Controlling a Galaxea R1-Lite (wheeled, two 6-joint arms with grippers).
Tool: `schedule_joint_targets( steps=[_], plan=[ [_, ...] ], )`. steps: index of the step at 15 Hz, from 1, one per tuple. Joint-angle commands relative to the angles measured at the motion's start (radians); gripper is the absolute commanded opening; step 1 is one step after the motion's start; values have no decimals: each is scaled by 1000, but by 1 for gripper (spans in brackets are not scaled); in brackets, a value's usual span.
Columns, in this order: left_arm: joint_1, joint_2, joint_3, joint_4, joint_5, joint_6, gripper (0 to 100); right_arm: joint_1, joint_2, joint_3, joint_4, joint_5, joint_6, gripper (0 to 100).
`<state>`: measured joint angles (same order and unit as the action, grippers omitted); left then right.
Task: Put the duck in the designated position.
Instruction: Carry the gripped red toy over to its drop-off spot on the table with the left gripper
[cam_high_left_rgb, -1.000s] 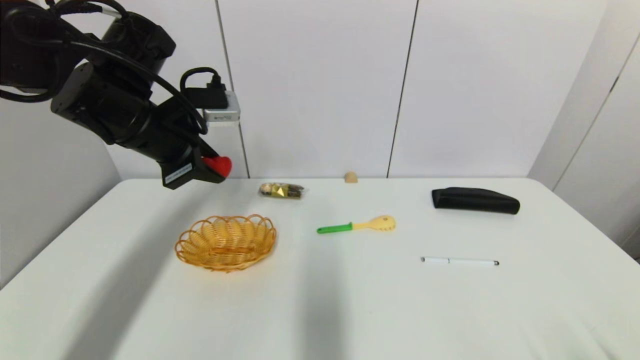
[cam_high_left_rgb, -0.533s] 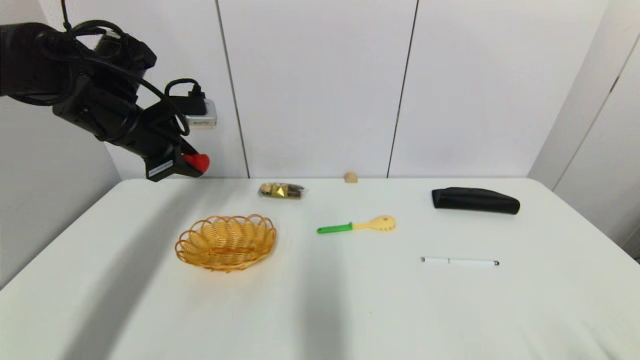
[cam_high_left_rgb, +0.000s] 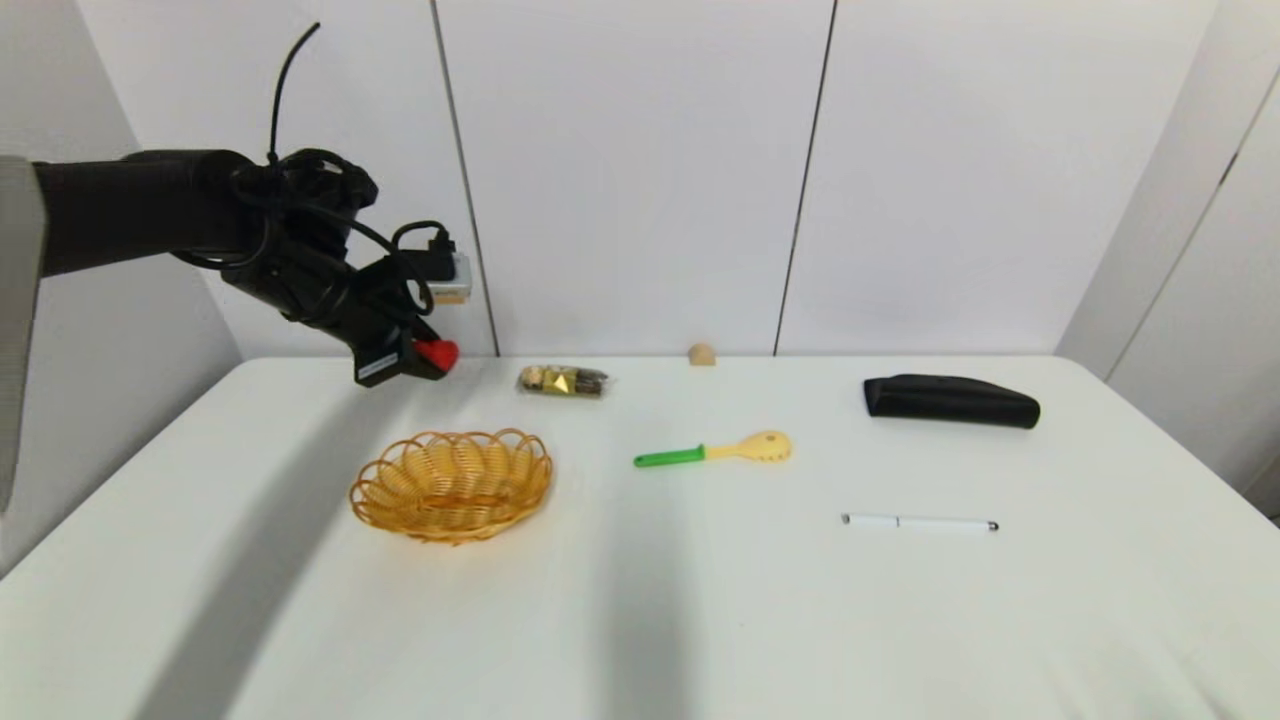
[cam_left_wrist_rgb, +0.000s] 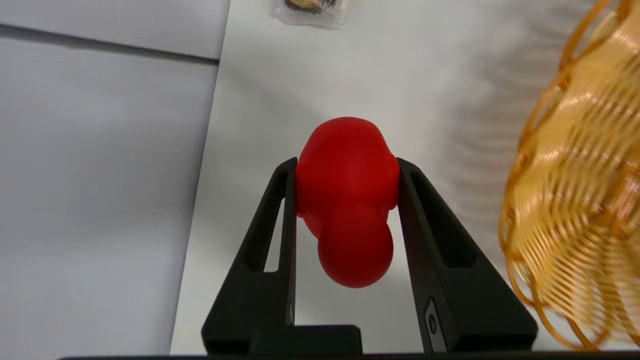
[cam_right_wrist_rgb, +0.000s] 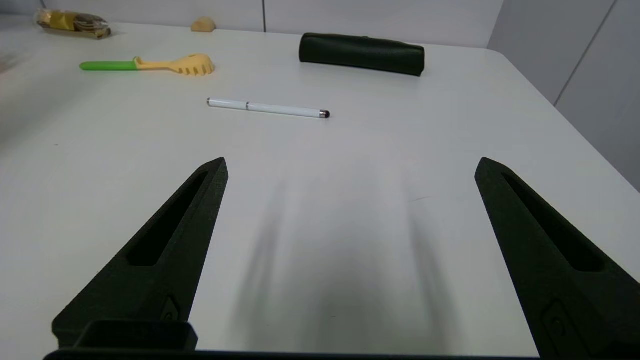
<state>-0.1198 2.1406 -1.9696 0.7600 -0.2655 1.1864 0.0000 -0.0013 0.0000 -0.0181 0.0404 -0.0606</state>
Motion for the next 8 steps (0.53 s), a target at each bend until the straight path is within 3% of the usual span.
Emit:
schedule_joint_targets(
  steps=[1,8],
  plan=[
    [-6,71,0,-5,-15,9,0,0,1,9,0,1,-1,100],
    [-29,128,-2,-7,-47,7,0,0,1,8,0,1,-1,100]
  ],
)
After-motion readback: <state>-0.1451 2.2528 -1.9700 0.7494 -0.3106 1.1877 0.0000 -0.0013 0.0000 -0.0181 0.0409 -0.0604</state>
